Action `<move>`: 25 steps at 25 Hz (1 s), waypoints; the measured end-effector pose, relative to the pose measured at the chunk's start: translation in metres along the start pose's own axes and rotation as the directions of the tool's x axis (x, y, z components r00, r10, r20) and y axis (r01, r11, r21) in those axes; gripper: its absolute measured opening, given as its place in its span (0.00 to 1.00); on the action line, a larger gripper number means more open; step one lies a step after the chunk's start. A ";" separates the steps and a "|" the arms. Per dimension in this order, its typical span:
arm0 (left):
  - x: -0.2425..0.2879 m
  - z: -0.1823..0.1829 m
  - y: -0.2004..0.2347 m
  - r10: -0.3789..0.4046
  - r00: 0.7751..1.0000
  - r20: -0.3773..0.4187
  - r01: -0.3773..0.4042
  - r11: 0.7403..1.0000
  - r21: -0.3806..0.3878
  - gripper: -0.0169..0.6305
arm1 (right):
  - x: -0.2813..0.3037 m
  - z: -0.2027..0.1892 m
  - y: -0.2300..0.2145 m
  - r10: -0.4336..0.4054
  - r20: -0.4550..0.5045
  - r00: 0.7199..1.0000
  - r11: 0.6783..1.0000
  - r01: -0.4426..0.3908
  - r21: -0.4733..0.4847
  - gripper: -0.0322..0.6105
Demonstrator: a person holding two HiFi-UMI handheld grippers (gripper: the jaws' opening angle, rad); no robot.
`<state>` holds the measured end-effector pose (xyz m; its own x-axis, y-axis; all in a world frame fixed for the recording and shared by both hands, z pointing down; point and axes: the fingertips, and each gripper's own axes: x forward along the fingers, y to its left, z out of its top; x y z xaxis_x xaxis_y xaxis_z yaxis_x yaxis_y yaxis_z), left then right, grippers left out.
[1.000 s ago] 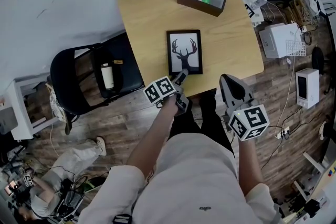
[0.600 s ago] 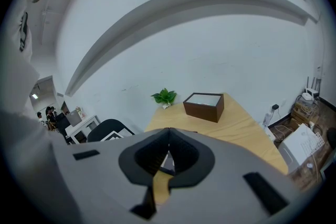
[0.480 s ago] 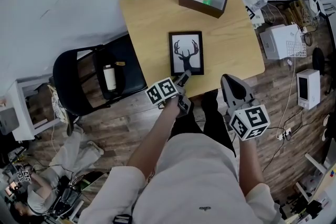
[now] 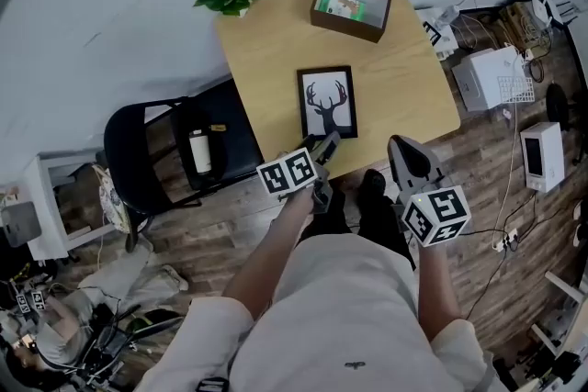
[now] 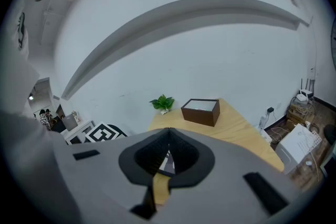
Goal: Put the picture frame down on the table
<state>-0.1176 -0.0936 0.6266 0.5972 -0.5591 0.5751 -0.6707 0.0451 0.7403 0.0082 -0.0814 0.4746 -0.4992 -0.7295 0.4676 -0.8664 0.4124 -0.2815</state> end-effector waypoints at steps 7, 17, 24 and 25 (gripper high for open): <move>-0.022 -0.001 -0.023 -0.024 0.999 0.039 0.020 0.995 0.093 0.43 | -0.014 0.000 -0.002 0.018 0.002 1.000 0.999 -0.018 -0.037 0.05; -0.054 -0.026 -0.064 0.001 0.992 0.123 -0.029 0.973 0.230 0.17 | -0.048 -0.006 -0.013 0.076 0.012 0.997 0.995 -0.075 -0.073 0.05; -0.074 -0.052 -0.108 0.007 0.979 0.204 -0.069 0.951 0.301 0.07 | -0.089 -0.015 -0.027 0.113 0.005 0.994 0.988 -0.111 -0.110 0.05; -0.077 -0.056 -0.115 0.007 0.977 0.214 -0.077 0.945 0.319 0.06 | -0.095 -0.016 -0.029 0.119 0.005 0.993 0.986 -0.118 -0.115 0.05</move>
<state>-0.0620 -0.0096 0.5161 0.4844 -0.7231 0.4925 -0.8197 -0.1785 0.5443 0.0800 -0.0150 0.4520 -0.5986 -0.6779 0.4267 -0.7974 0.5552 -0.2367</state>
